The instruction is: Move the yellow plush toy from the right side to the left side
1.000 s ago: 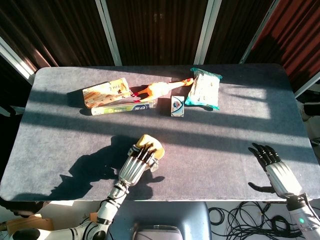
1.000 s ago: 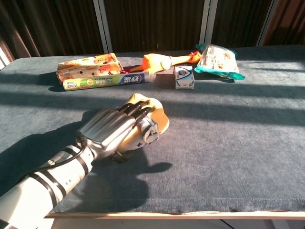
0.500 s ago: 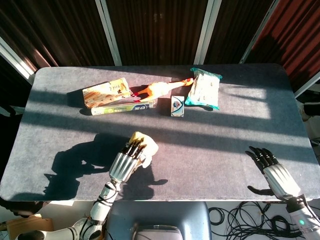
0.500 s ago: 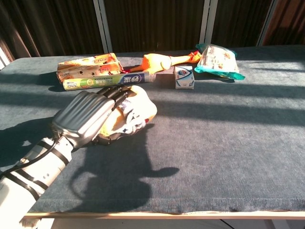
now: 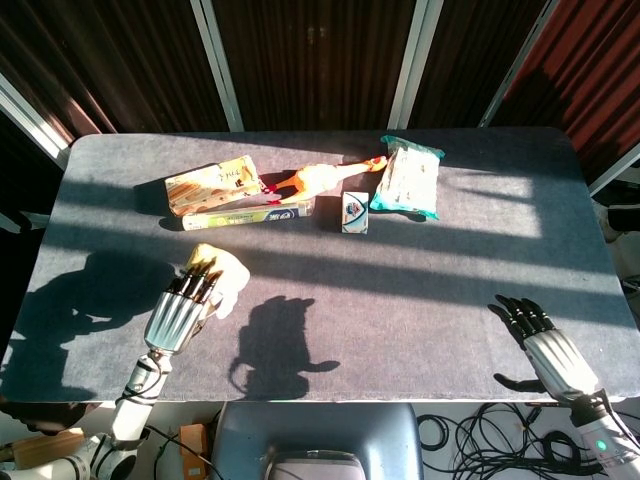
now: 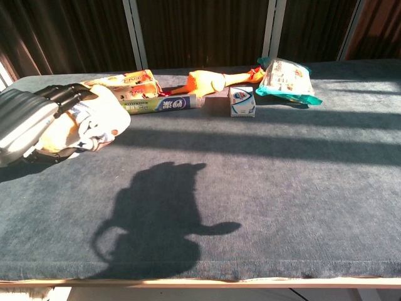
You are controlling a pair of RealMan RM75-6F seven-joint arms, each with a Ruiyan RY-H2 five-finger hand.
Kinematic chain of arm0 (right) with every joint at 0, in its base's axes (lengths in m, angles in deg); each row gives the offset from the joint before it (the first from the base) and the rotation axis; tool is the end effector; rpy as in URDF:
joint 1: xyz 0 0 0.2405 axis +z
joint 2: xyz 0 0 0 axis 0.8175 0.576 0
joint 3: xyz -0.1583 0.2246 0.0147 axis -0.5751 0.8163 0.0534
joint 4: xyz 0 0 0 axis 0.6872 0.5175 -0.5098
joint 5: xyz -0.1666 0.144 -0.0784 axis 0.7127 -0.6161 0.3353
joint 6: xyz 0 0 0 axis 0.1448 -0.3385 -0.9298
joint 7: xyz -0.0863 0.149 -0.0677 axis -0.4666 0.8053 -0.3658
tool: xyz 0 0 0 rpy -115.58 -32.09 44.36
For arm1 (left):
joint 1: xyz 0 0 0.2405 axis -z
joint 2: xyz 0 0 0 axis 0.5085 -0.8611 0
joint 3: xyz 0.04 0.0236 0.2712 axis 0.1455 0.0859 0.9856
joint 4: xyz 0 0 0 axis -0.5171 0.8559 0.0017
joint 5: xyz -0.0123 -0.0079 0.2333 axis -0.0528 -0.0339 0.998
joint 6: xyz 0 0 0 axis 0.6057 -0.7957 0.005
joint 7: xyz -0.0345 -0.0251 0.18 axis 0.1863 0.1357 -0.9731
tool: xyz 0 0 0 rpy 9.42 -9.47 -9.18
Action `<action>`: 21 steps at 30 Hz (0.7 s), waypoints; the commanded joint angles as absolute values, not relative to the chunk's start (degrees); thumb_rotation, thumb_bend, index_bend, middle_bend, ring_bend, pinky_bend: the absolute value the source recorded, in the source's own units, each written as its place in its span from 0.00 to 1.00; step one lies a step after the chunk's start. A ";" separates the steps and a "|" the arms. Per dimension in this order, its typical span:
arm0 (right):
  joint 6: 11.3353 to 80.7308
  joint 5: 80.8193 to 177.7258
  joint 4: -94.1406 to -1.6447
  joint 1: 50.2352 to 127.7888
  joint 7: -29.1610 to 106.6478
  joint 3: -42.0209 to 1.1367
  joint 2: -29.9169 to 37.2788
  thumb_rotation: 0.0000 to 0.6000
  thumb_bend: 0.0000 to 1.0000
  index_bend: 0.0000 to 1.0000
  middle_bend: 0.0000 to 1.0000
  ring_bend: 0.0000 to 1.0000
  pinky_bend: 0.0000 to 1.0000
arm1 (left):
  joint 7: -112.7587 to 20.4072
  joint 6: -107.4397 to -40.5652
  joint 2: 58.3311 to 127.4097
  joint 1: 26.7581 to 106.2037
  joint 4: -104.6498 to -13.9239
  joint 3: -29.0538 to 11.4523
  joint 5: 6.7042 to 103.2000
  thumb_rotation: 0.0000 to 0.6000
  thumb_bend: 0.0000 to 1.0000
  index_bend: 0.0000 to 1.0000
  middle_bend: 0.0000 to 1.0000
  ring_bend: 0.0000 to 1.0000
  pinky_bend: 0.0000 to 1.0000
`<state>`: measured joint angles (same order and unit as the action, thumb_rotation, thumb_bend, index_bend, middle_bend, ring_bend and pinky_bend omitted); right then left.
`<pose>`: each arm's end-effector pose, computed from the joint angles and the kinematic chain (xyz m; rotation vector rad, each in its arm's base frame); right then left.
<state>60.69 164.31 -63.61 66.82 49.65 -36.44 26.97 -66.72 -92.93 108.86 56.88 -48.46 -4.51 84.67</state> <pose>-0.3206 -0.2233 0.1174 1.7330 -1.0328 0.9474 -0.2300 0.3355 -0.0328 -1.6717 -0.3805 -0.9836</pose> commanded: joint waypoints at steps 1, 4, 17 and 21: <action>60.67 164.39 -63.70 66.74 49.34 -36.44 26.88 1.00 0.06 0.00 0.00 0.00 0.01 | -64.40 -92.67 107.52 55.39 -46.45 -4.12 83.28 1.00 0.39 0.67 0.92 0.99 1.00; 60.47 164.54 -63.72 66.71 48.94 -36.54 26.88 1.00 0.06 0.00 0.00 0.00 0.01 | -61.75 -91.61 106.69 54.68 -45.41 -3.75 82.45 1.00 0.38 0.60 0.84 0.93 0.99; 59.88 164.23 -64.09 66.64 47.47 -36.25 26.38 1.00 0.06 0.00 0.00 0.00 0.01 | -58.03 -82.28 99.35 53.34 -55.59 -1.02 78.79 1.00 0.26 0.00 0.00 0.17 0.47; 59.55 164.15 -64.26 66.71 47.49 -36.28 26.51 1.00 0.06 0.00 0.00 0.00 0.02 | -56.40 -81.62 98.34 53.16 -57.98 -0.83 78.71 1.00 0.24 0.00 0.00 0.12 0.37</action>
